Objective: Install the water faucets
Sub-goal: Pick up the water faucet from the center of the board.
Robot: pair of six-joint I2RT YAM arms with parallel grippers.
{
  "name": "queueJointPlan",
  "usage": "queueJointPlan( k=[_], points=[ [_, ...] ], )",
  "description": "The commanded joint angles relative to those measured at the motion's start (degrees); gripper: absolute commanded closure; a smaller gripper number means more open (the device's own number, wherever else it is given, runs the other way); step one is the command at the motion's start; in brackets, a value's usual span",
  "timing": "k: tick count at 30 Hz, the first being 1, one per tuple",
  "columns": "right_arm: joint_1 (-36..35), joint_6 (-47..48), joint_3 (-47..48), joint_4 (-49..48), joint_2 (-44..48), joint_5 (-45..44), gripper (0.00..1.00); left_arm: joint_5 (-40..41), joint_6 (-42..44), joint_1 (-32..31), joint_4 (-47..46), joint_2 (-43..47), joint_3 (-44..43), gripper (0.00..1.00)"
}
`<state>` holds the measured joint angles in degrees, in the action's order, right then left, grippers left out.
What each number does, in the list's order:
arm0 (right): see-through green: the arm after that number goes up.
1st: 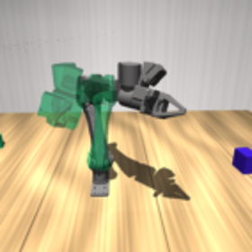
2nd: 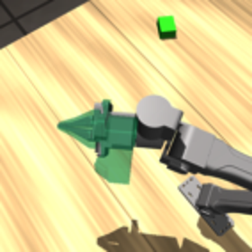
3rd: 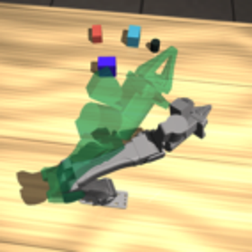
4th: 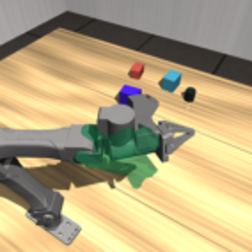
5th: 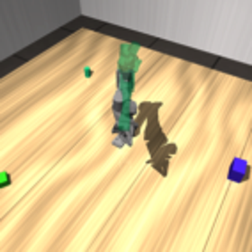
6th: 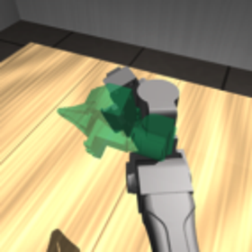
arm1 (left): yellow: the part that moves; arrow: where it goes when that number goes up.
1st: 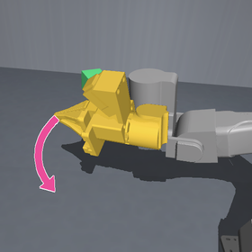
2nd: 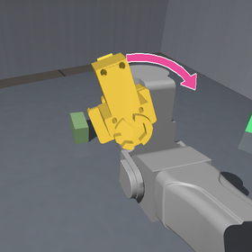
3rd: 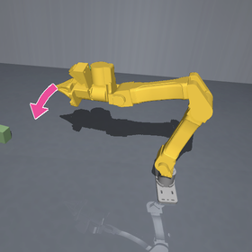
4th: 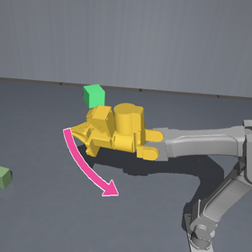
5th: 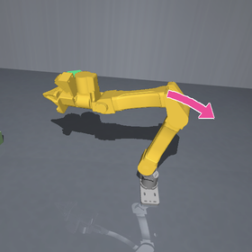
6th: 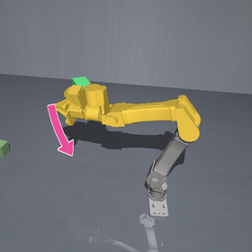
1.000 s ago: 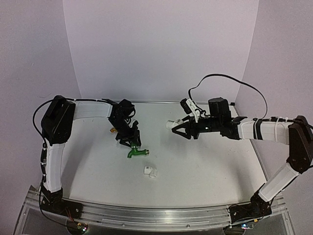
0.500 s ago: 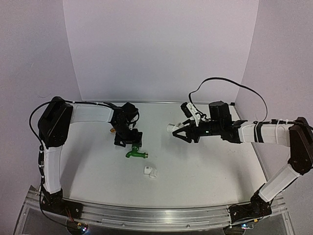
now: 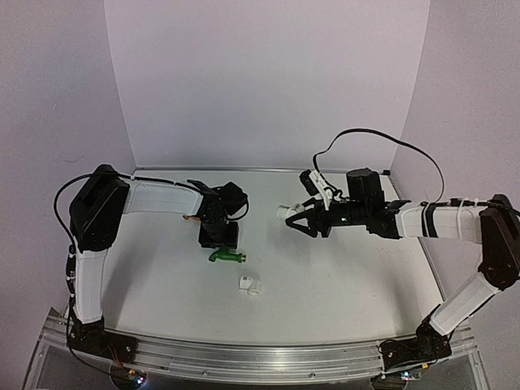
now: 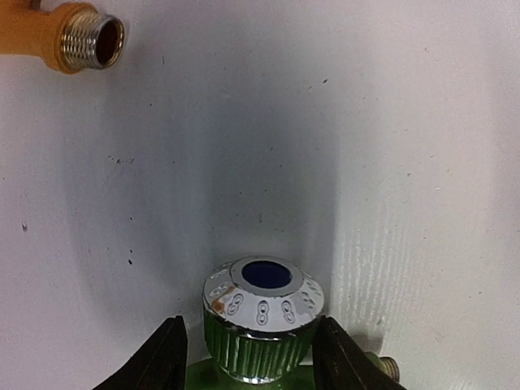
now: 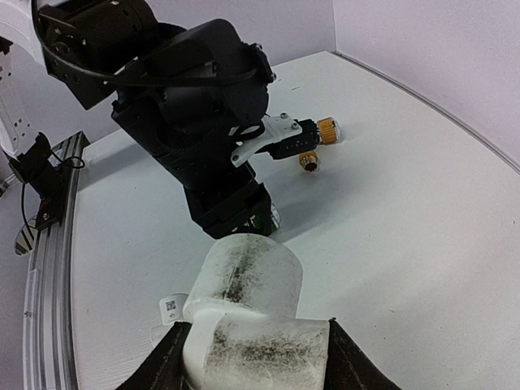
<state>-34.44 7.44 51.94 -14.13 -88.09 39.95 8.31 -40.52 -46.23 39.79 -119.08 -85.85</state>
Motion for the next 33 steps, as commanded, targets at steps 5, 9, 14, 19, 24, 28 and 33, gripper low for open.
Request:
queueJointPlan(
  k=[5,9,14,19,24,28,33],
  points=[
    [-0.63,-0.46,0.25,-3.56,1.52,-0.57,1.0,5.04,-4.01,-1.54,-2.15,-1.9,3.51,0.39],
    [-0.81,-0.9,0.26,-3.54,1.0,-1.11,1.0,4.08,-2.93,-1.51,-4.15,-3.26,3.97,0.46],
    [-0.81,-1.77,0.84,-3.37,1.22,-4.82,1.0,4.93,-3.43,-1.49,-6.45,-1.86,8.55,0.64],
    [-0.81,3.01,2.18,-1.27,0.57,-5.85,1.0,5.48,0.93,-1.46,-7.03,4.03,9.55,0.94],
    [-1.04,15.34,5.88,5.47,-0.31,-5.41,1.0,-2.91,6.42,0.37,-6.76,13.77,6.87,1.0],
    [-2.41,24.43,9.56,8.95,-0.65,-5.28,1.0,-5.89,11.36,0.97,-7.11,20.06,2.98,1.0],
    [-7.07,41.75,15.21,12.37,-2.59,-12.1,1.0,-7.6,14.53,0.96,-3.51,20.2,-8.33,1.0]
  ],
)
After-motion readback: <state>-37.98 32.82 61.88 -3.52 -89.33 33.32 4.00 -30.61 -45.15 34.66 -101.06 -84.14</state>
